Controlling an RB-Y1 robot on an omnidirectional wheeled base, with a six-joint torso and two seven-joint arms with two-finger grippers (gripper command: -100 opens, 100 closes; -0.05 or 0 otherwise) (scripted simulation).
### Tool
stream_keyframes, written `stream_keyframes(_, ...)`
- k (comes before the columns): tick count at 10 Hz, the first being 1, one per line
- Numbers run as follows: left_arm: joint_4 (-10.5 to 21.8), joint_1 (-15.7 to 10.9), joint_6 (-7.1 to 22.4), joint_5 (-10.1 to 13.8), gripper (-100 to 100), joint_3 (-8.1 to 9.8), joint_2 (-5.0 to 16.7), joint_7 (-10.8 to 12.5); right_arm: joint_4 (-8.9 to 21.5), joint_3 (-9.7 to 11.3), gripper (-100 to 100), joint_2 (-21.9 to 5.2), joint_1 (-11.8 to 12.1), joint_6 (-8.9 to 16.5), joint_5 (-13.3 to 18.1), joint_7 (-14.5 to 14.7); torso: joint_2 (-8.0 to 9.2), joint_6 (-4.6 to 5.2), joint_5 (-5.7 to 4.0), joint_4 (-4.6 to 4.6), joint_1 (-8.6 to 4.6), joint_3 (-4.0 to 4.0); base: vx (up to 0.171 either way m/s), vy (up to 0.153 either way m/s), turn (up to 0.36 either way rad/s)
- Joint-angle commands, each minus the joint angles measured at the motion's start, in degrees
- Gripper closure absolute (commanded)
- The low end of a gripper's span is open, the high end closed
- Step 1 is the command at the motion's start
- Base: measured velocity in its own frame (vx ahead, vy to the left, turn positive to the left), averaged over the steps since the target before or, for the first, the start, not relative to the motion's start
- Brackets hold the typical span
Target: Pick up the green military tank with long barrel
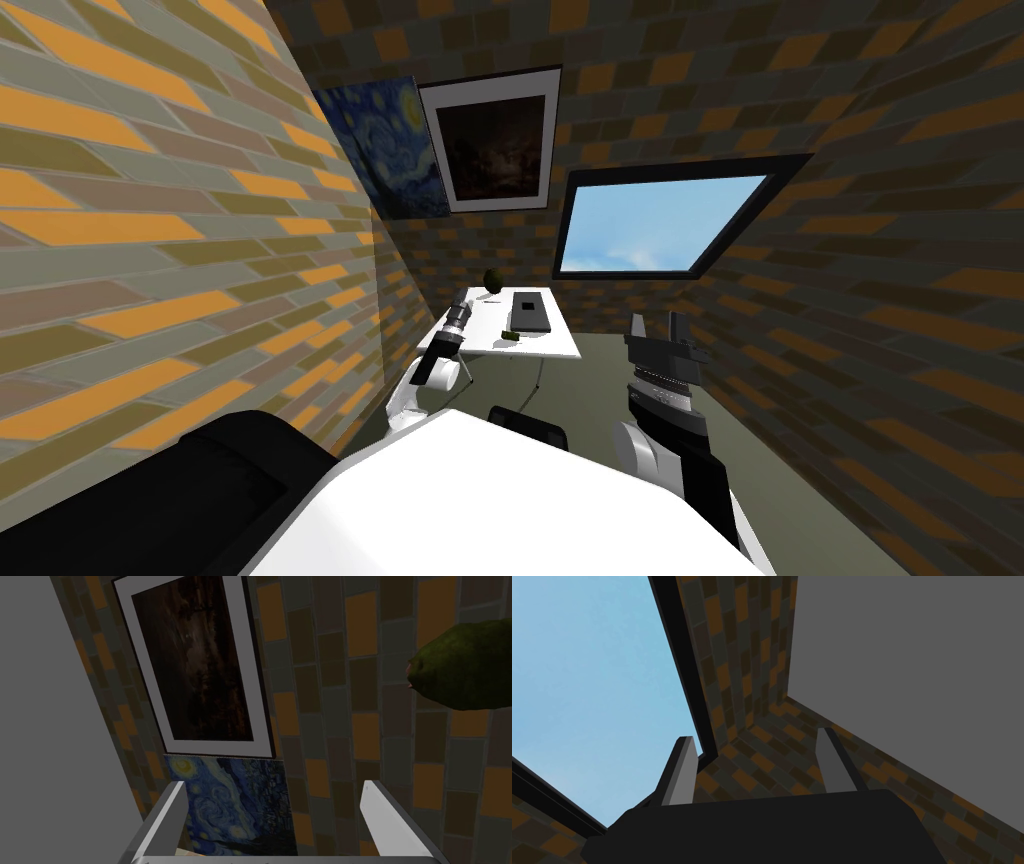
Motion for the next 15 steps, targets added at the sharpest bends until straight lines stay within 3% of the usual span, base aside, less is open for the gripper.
stream_keyframes(1, 0.14, -0.19, 1.67, 0.23, -100, -0.04, 0.02, 0.03, 0.00, 0.00, 0, 0.00, 0.00, 0.00, 0.00, 0.00, 0.00, 0.00, 0.00, 0.00, 0.00, 0.00, -0.008, -0.029, 0.001)
stream_keyframes(2, 0.26, -0.95, 4.20, 0.85, -100, 0.16, 0.28, 0.18, 0.00, 0.00, 0, 0.00, 0.00, 0.00, 0.00, 0.00, -0.01, 0.00, 0.00, 0.00, 0.01, -0.01, -0.015, -0.037, -0.002)
stream_keyframes(3, 0.26, -0.95, 4.56, 0.85, -100, 0.16, 0.28, 0.18, 0.00, 0.00, 0, 0.00, 0.00, 0.00, 0.00, 0.00, 0.00, 0.00, 0.00, 0.00, -0.02, 0.00, -0.016, -0.031, 0.001)
stream_keyframes(15, 1.56, -5.75, 23.61, 4.31, -100, 1.81, 1.57, 0.57, 0.00, 0.00, 0, 0.00, 0.00, 0.00, 0.00, 0.00, -0.04, 0.00, 0.00, -0.01, -0.01, -0.02, -0.007, -0.034, -0.011)
